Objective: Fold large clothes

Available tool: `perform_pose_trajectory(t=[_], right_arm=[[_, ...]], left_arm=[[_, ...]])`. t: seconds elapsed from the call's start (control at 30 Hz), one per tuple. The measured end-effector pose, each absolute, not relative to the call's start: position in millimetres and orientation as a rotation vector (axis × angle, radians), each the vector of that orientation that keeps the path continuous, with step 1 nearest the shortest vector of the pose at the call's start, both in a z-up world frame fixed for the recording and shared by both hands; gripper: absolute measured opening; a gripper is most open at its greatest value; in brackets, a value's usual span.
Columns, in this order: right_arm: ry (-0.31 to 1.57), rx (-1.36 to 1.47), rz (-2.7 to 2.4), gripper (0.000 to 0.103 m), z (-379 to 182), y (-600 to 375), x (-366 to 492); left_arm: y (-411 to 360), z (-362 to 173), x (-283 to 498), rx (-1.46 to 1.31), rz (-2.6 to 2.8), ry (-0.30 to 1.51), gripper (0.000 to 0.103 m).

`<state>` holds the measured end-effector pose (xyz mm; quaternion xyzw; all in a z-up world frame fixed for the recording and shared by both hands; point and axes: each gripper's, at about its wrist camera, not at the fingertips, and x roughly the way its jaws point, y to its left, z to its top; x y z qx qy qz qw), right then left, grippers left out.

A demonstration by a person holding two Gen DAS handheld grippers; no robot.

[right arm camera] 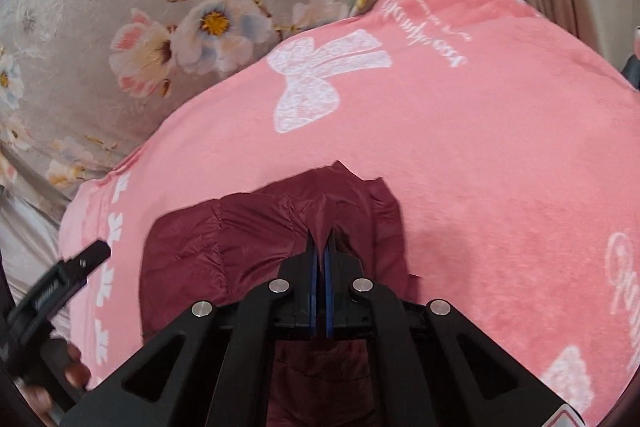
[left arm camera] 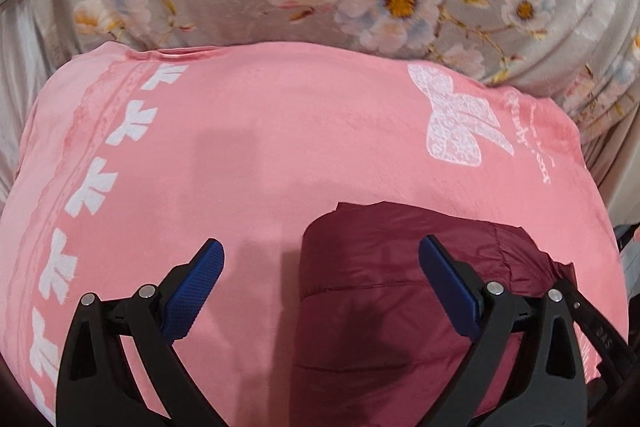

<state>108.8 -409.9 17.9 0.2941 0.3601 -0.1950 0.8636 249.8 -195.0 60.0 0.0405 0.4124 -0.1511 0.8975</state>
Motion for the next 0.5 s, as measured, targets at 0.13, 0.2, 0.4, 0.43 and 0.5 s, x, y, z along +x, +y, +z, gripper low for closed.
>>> perform_pose_trajectory(t=[0.13,0.2,0.4,0.43,0.5], right_arm=[[0.821,0.604,-0.442,0.002,1.8,-420.3,116.3],[0.828,0.586,-0.459,0.002,4.9,-416.8,122.0],[0.837,0.474,-0.535,0.002,-12.4,-403.1,137.2],[0.835,0.465,-0.542,0.002,-17.7,-402.2,138.1],[0.824,0.453,-0.552,0.003,-26.0,-401.5,138.7]], left_arm=[[-228.6,36.7,250.0,0.140,-0.327,0.913,0.095],[-245.0,22.5,252.9,0.178,-0.310,0.939,0.095],[-265.7,-1.9,257.9,0.228,-0.265,0.948,0.096],[-267.6,-4.8,258.3,0.230,-0.260,0.947,0.097],[-270.5,-9.8,258.5,0.231,-0.259,0.940,0.097]])
